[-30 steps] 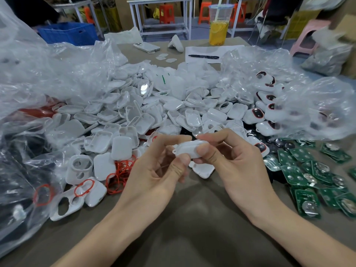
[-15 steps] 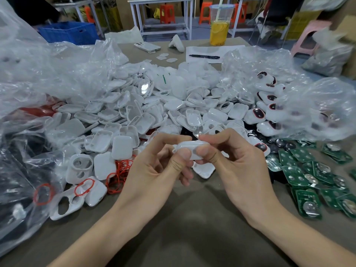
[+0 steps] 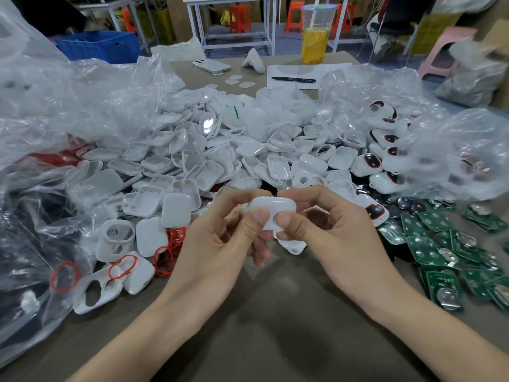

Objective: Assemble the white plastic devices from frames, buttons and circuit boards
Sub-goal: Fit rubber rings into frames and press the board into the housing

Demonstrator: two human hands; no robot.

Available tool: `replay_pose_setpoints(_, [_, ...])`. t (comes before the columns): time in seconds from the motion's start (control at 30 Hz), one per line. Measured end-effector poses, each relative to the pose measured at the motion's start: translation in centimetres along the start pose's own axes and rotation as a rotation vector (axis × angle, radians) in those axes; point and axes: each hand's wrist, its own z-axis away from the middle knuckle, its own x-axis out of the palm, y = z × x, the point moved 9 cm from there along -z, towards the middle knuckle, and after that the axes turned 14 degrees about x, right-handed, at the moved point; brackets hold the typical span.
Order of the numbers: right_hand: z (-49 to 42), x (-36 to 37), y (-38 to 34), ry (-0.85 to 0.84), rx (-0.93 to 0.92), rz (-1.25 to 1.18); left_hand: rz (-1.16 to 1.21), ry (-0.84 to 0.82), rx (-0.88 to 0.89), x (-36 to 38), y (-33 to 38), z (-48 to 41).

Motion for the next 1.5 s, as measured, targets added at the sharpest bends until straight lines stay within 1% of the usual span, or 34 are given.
replay_pose_setpoints(0.13, [-0.2, -0.3, 0.4, 0.0, 0.032, -0.076, -0.146, -0.092, 0.015, 0.5, 0.0, 0.3])
replay_pose_setpoints(0.47, [-0.3, -0.3, 0.1, 0.027, 0.027, -0.025, -0.272, -0.036, 0.067, 0.0, 0.3, 0.0])
replay_pose_setpoints(0.6, [-0.4, -0.3, -0.1, 0.06, -0.019, 0.025, -0.341, -0.161, 0.116, 1.3, 0.4, -0.3])
replay_pose_setpoints(0.7, [-0.4, -0.4, -0.3, 0.039, -0.033, -0.007, -0.361, -0.148, 0.141, 1.9, 0.9, -1.2])
replay_pose_setpoints(0.83, [-0.7, -1.6, -0.6, 0.045, -0.035, -0.163, -0.278, -0.108, 0.172, 3.8, 1.3, -2.8])
replay_pose_setpoints(0.97, [-0.9, -2.4, -0.5, 0.077, -0.039, -0.145, -0.249, -0.101, 0.16, 4.3, 0.8, -2.8])
replay_pose_setpoints(1.1, [-0.8, -2.2, -0.5, 0.09, -0.044, -0.102, -0.237, -0.052, 0.139, 3.3, 0.2, -2.8])
replay_pose_setpoints(1.3, [-1.0, -1.9, -0.8, 0.078, -0.068, -0.079, -0.069, -0.003, -0.015, 3.0, -1.0, -2.6])
replay_pose_setpoints(1.37, [-0.6, -1.7, -1.4, 0.069, -0.159, 0.029, 0.019, 0.021, -0.06, 3.0, -1.1, -2.7])
replay_pose_setpoints(1.43, [-0.1, -1.0, -2.1, 0.051, -0.283, 0.247, 0.139, 0.078, -0.139, 2.7, -1.6, -2.7])
replay_pose_setpoints(1.5, [0.2, -0.6, -2.4, 0.039, -0.354, 0.376, 0.252, 0.103, -0.232, 2.6, -2.3, -2.5])
